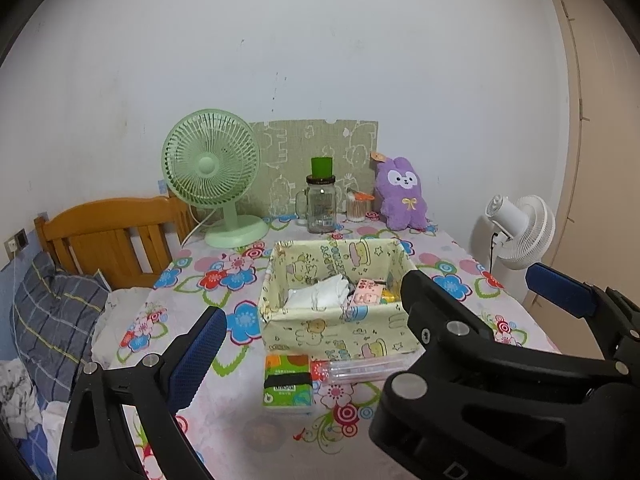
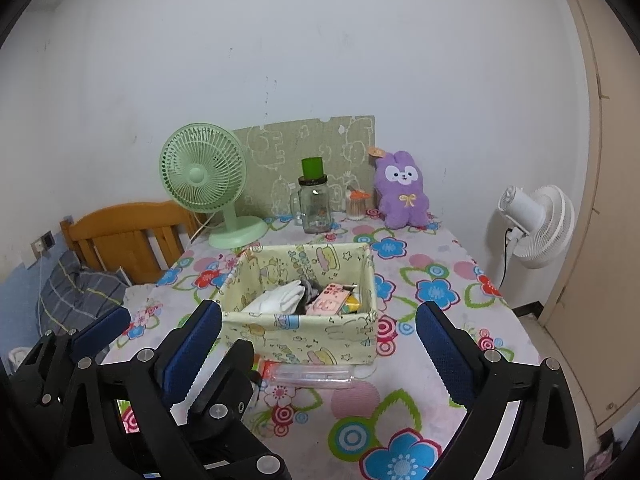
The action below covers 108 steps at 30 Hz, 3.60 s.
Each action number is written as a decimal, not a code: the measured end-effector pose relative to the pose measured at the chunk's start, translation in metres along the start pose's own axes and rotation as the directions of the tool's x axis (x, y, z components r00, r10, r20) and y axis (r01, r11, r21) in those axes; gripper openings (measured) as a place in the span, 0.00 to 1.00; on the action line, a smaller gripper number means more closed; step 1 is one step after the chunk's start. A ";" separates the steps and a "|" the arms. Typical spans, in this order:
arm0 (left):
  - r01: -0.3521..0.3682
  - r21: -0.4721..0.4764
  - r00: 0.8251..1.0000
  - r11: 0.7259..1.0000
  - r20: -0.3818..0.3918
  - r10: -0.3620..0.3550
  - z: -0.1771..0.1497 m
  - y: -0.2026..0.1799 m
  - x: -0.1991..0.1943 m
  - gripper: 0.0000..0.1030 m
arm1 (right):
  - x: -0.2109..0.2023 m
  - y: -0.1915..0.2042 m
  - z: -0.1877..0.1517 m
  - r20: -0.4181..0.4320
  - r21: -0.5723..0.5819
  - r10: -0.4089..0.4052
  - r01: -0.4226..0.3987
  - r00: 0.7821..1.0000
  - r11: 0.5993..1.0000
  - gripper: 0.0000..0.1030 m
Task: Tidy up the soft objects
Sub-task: 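Move both tools down toward the green tissue pack in front of the box, then grasp the green tissue pack with the left tool while the right tool grasps the clear plastic bag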
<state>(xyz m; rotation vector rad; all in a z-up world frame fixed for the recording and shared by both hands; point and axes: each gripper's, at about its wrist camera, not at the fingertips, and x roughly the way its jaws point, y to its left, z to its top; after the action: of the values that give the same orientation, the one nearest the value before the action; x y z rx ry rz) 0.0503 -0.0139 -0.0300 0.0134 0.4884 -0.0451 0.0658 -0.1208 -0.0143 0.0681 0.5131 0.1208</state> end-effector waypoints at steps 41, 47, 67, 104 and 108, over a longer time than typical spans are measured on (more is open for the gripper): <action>-0.070 -0.049 0.960 0.996 -0.273 0.054 -0.076 0.023 0.094 0.81 | 0.097 0.005 -0.075 -0.195 -0.007 -0.040 0.040 0.980 0.999 0.97; -0.066 -0.042 0.948 0.997 -0.314 0.049 -0.081 0.027 0.109 0.74 | 0.115 0.006 -0.081 -0.239 -0.007 -0.054 0.054 0.970 0.999 0.97; -0.036 -0.017 0.934 0.999 -0.356 0.027 -0.087 0.032 0.134 0.53 | 0.161 0.014 -0.093 -0.356 -0.005 -0.060 0.062 0.933 0.998 0.97; -0.046 0.002 0.944 0.999 -0.327 0.044 -0.087 0.017 0.117 0.51 | 0.142 0.001 -0.094 -0.348 0.018 -0.034 0.043 0.937 0.999 0.53; -0.025 -0.003 0.945 1.000 -0.325 0.023 -0.087 0.013 0.111 0.51 | 0.132 -0.003 -0.095 -0.342 0.033 -0.012 0.025 0.940 0.999 0.33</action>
<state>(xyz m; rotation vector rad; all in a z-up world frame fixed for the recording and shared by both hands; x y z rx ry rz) 0.1080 -0.0034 -0.1592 0.0203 0.8193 -0.0174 0.1339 -0.1032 -0.1613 0.0792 0.8644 0.1046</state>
